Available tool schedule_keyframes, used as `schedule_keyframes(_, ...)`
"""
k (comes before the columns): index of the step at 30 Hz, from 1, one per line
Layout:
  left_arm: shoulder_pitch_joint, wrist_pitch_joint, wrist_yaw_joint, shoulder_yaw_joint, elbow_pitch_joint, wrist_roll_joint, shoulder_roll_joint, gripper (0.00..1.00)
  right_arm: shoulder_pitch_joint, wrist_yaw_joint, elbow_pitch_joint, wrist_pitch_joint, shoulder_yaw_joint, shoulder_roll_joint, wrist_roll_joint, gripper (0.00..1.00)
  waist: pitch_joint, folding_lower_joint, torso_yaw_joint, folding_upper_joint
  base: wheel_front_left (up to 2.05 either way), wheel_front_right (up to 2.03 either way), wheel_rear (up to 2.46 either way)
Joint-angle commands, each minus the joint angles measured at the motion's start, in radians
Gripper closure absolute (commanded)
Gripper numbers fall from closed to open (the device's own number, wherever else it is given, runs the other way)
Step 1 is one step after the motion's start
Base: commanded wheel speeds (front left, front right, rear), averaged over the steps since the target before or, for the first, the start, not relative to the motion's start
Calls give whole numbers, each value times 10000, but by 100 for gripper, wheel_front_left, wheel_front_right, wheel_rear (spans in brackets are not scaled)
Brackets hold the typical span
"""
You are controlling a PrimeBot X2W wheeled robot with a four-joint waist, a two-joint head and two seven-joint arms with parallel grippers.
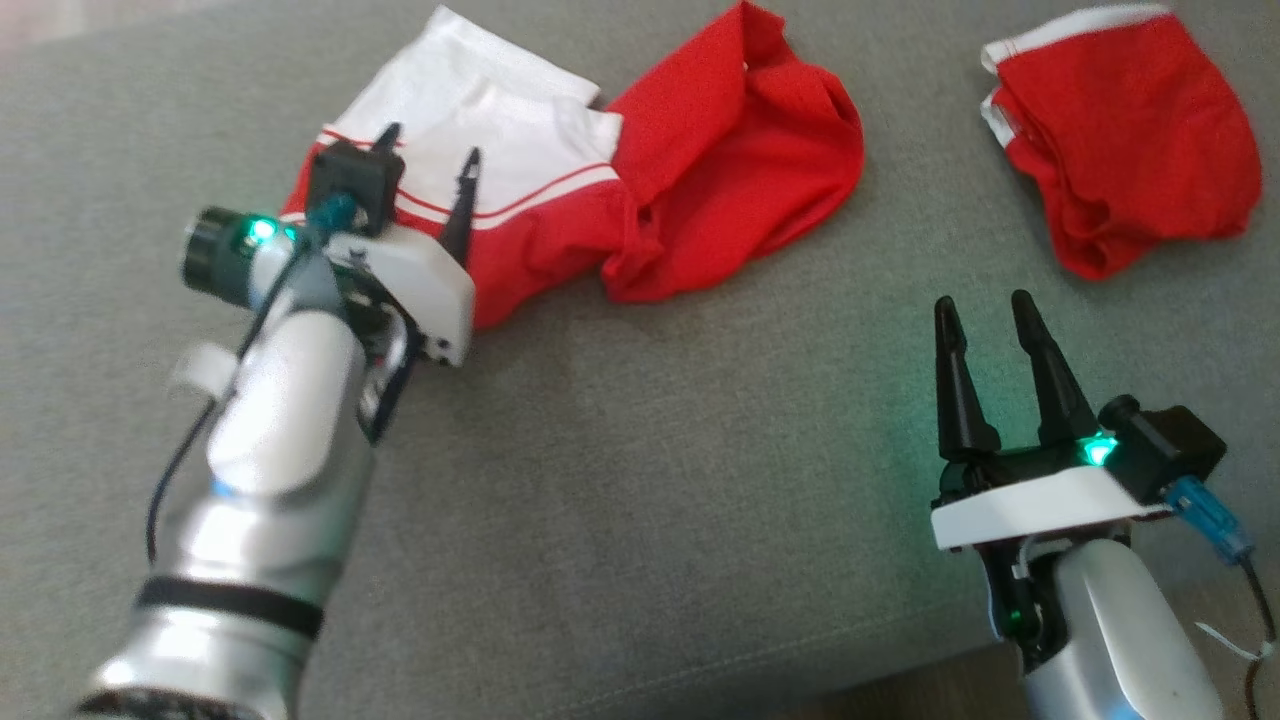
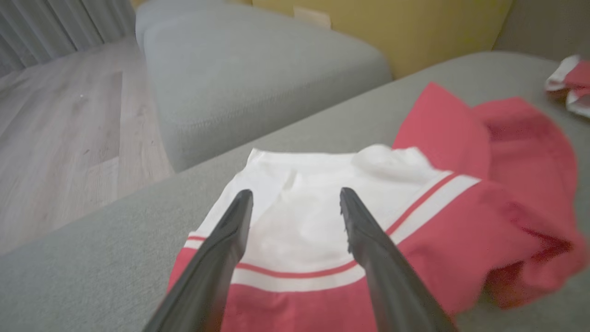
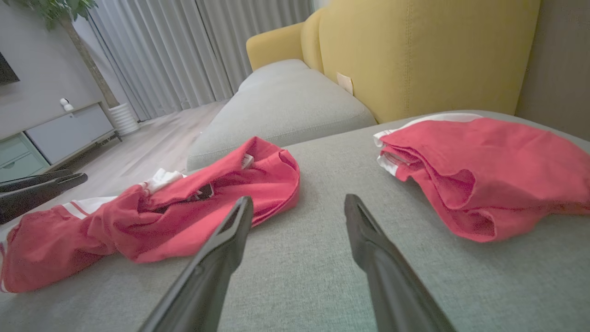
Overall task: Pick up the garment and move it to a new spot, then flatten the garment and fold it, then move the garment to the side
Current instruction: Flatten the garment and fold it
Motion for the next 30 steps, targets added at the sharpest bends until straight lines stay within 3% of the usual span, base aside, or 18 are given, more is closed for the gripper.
schedule_keyframes(1,-659,126,103,193,171,191,402,0,-318,-9,-319,-81,283,-7,78,0,323,0,-277,0,0,0,0)
schedule_keyframes(9,-2459,709,411,-222,2727,910,863,0,-430,-9,-307,-98,500,-7,86,0,846,0,-599,0,0,0,0)
schedule_keyframes(15,-2831,595,487,-350,3666,853,595,0,-354,-9,-213,-104,384,-7,81,0,825,0,-483,0,0,0,0)
schedule_keyframes(26,-2974,298,244,-687,4717,695,210,0,-432,-9,-44,-107,538,-7,49,0,535,0,-359,0,0,0,0)
schedule_keyframes(27,-2996,277,238,-705,4786,680,198,16,-419,-9,-29,-108,547,-7,43,0,522,0,-371,0,0,0,0)
schedule_keyframes(29,-3039,271,218,-721,4933,632,183,92,-390,-9,2,-108,550,-7,35,0,498,0,-399,0,0,0,0)
schedule_keyframes(30,-3061,258,216,-729,4999,611,180,100,-378,-9,15,-108,550,-7,38,0,485,0,-412,0,0,0,0)
